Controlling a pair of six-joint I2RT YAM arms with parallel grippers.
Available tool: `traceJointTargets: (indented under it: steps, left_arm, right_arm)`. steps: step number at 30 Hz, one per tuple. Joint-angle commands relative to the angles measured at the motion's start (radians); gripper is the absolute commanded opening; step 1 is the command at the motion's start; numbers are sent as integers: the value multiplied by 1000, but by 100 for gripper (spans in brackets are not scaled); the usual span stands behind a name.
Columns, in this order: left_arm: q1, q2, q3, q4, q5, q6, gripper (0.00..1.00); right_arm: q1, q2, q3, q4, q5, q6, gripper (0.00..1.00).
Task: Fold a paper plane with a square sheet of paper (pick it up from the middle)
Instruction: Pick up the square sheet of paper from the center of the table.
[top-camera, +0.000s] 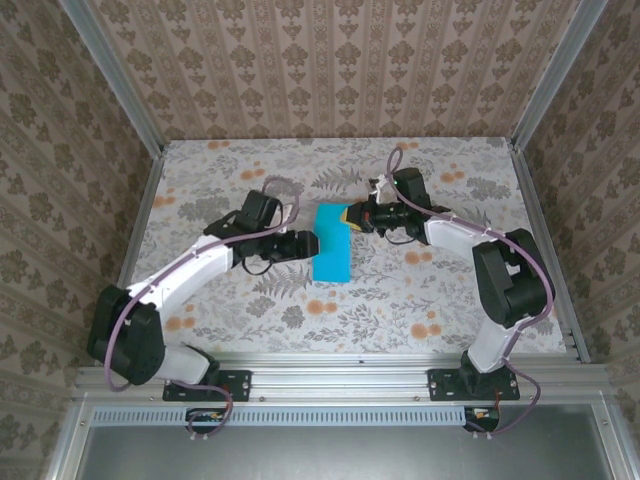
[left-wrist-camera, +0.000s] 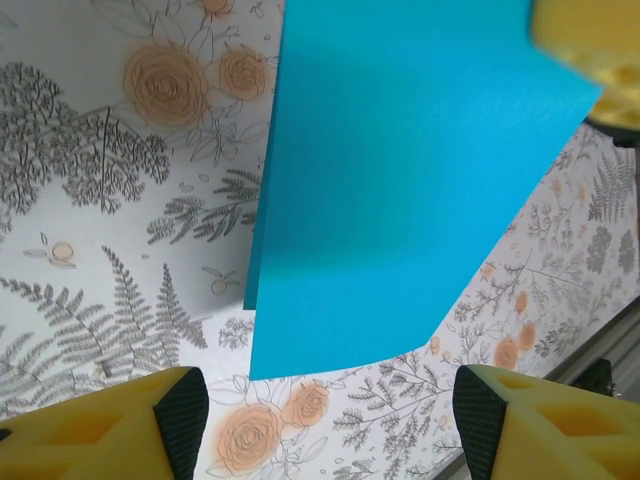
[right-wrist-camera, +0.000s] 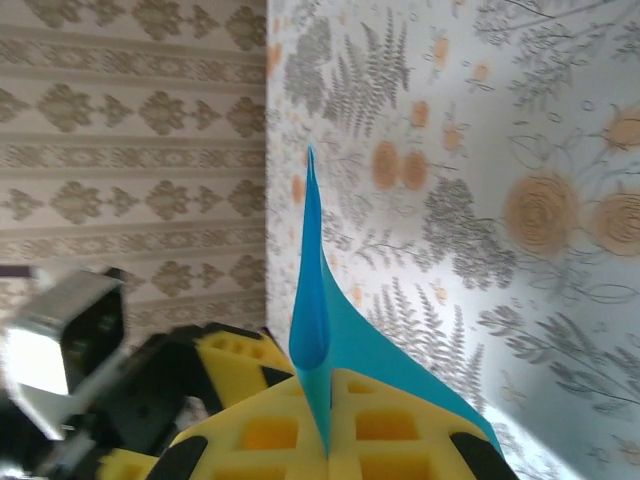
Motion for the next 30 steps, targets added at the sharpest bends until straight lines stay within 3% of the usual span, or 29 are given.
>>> traceJointTargets:
  steps: [1,15,30]
  left_arm:
    - [3,-47,-45,68,19,-71,70]
    - [24,-128,-108,230,128,-156,71]
    - [43,-163,-79,166,161,-134,59]
  right_arm:
    - [-10,-48,-12,141,-56,144,1]
    - [-24,-81,-3,268,-65,309,1]
    - [-40,-85,-23,273,-66,305,1]
